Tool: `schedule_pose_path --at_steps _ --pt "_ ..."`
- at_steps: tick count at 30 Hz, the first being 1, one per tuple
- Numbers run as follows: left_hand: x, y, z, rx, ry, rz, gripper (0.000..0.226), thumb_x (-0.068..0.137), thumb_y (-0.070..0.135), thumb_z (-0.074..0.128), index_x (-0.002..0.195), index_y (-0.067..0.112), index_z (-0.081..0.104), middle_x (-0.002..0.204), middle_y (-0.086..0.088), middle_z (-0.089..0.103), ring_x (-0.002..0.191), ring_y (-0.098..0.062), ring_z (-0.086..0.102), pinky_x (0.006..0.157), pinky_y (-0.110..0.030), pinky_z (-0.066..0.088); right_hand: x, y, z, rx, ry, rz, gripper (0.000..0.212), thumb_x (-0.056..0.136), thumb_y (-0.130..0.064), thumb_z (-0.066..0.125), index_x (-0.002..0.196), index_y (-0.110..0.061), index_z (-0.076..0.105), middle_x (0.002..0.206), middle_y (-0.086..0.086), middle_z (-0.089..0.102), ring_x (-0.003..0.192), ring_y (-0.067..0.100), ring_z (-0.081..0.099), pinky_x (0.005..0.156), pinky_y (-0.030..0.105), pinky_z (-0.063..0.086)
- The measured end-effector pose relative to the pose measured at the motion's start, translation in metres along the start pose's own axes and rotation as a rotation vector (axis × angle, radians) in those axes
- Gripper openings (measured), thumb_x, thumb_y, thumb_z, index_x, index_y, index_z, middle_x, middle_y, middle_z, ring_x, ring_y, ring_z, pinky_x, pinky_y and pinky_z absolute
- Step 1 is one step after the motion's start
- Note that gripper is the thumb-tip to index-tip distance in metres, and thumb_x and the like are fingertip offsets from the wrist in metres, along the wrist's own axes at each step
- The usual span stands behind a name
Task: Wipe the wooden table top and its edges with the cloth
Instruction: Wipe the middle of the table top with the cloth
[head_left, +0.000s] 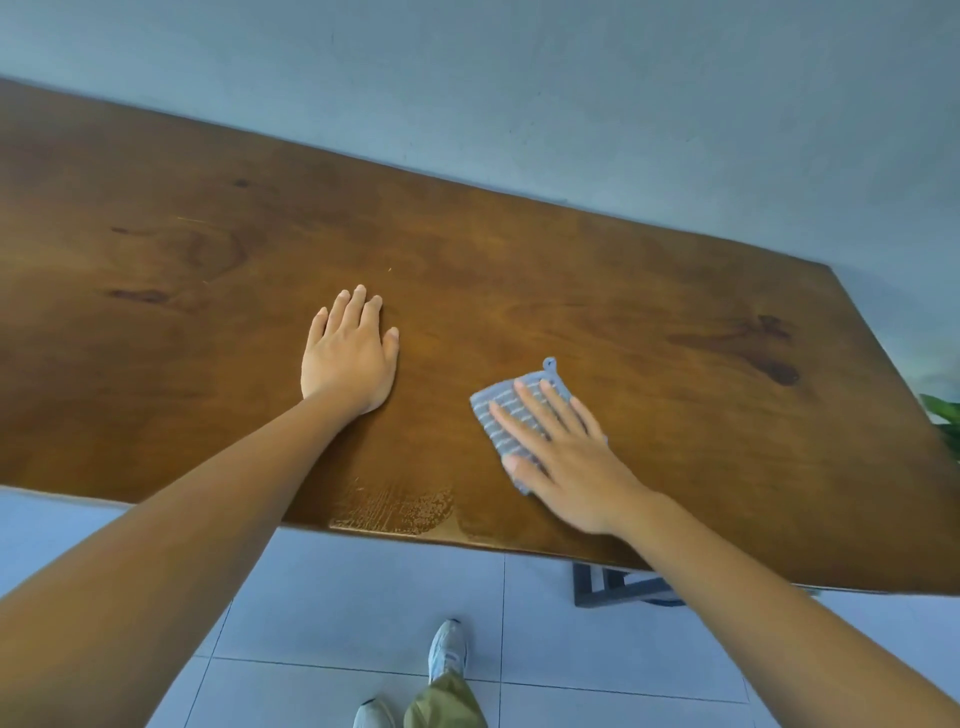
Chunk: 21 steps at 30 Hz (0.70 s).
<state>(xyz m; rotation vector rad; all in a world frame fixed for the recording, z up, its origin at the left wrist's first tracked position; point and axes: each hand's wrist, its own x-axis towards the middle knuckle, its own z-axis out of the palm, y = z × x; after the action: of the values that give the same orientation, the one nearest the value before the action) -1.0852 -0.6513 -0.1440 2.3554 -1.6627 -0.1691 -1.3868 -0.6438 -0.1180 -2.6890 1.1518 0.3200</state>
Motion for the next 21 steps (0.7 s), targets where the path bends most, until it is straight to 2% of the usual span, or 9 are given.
schedule_pose_path --at_steps 3,6,9,11,16,21 --pt "0.0 0.0 -0.001 -0.003 -0.015 0.001 0.061 0.109 0.049 0.021 0.162 0.019 0.022 0.171 -0.002 0.013 0.158 -0.02 0.006 0.129 -0.042 0.008 0.021 0.007 -0.001 0.032 0.037 0.203 0.058 0.103 -0.062 0.005 0.158 -0.049 -0.011 0.168 -0.009 -0.023 0.152 0.016 -0.028 0.125 0.045 -0.011" --pt "0.001 0.0 -0.004 -0.008 -0.042 0.009 0.061 0.109 0.049 0.022 0.163 0.019 0.021 0.171 -0.002 0.012 0.158 -0.02 0.005 0.129 -0.042 0.007 0.031 -0.015 0.001 0.098 0.037 0.411 0.059 0.104 -0.058 0.004 0.159 -0.044 -0.012 0.169 -0.002 -0.021 0.154 0.024 -0.025 0.124 0.049 -0.012" --pt "0.0 0.001 -0.004 -0.01 -0.048 0.005 0.062 0.109 0.048 0.021 0.163 0.018 0.02 0.172 -0.002 0.011 0.158 -0.02 0.004 0.129 -0.042 0.007 0.026 -0.049 0.007 0.171 0.044 0.479 0.061 0.104 -0.057 0.003 0.159 -0.041 -0.016 0.167 0.002 -0.026 0.152 0.029 -0.029 0.123 0.054 -0.012" --pt "0.001 0.001 -0.003 -0.003 -0.05 0.004 0.062 0.109 0.048 0.021 0.162 0.018 0.021 0.171 -0.002 0.011 0.158 -0.02 0.005 0.128 -0.042 0.007 0.012 -0.073 0.017 0.153 0.089 0.428 0.062 0.104 -0.058 0.004 0.16 -0.039 -0.015 0.168 0.004 -0.023 0.152 0.031 -0.027 0.123 0.055 -0.01" --pt "0.0 0.002 -0.005 -0.002 -0.04 0.009 0.061 0.109 0.047 0.023 0.162 0.017 0.024 0.171 -0.004 0.015 0.158 -0.023 0.008 0.128 -0.044 0.009 -0.039 -0.096 0.045 0.011 0.181 0.105 0.061 0.105 -0.058 0.008 0.163 -0.038 0.003 0.172 0.002 -0.002 0.157 0.027 -0.01 0.126 0.052 0.002" --pt "0.001 0.0 -0.006 -0.005 -0.059 0.02 0.061 0.109 0.047 0.023 0.162 0.017 0.021 0.171 -0.005 0.013 0.158 -0.023 0.007 0.128 -0.044 0.009 -0.076 -0.042 0.041 -0.109 0.088 -0.095 0.058 0.108 -0.057 0.016 0.161 -0.043 -0.005 0.17 -0.007 -0.013 0.155 0.017 -0.019 0.126 0.044 -0.007"
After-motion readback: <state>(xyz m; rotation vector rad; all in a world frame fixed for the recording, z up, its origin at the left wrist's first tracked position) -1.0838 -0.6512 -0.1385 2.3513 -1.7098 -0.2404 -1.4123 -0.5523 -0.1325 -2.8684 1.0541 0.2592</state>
